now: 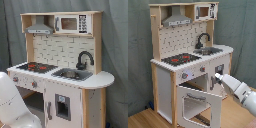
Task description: Play with the kitchen
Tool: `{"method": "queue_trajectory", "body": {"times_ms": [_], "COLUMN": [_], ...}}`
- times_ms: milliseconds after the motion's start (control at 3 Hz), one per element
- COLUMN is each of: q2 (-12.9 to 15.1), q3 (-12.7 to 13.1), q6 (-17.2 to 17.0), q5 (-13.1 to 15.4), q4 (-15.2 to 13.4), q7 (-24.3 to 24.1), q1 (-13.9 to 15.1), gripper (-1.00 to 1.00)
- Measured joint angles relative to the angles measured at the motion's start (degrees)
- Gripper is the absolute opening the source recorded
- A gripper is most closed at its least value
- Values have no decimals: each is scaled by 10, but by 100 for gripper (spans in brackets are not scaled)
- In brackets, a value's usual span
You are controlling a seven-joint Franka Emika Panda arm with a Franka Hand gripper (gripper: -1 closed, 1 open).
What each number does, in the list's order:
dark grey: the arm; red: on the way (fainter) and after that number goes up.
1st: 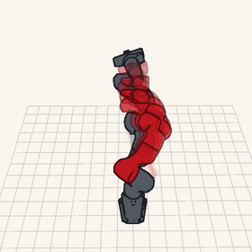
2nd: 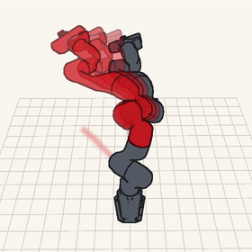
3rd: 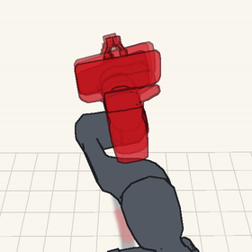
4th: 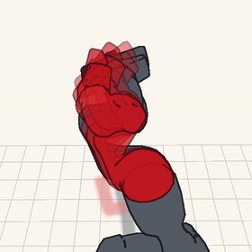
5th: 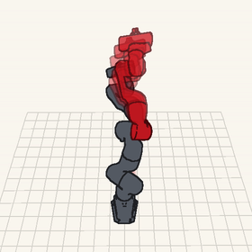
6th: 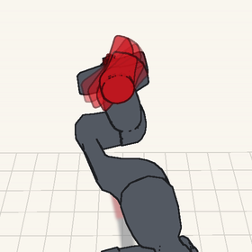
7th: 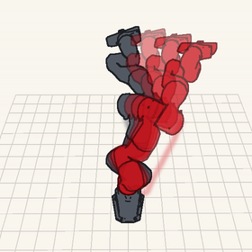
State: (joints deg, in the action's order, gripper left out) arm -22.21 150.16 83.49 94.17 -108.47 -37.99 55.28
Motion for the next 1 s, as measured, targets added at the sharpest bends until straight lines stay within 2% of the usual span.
{"method": "queue_trajectory", "body": {"times_ms": [667, 1000], "q2": [-60, -96], "q3": [-1, -2], "q6": [21, 38], "q5": [-19, -38], "q4": [52, 83], "q7": [-84, -133], "q1": [2, 5], "gripper": [100, 100]}}
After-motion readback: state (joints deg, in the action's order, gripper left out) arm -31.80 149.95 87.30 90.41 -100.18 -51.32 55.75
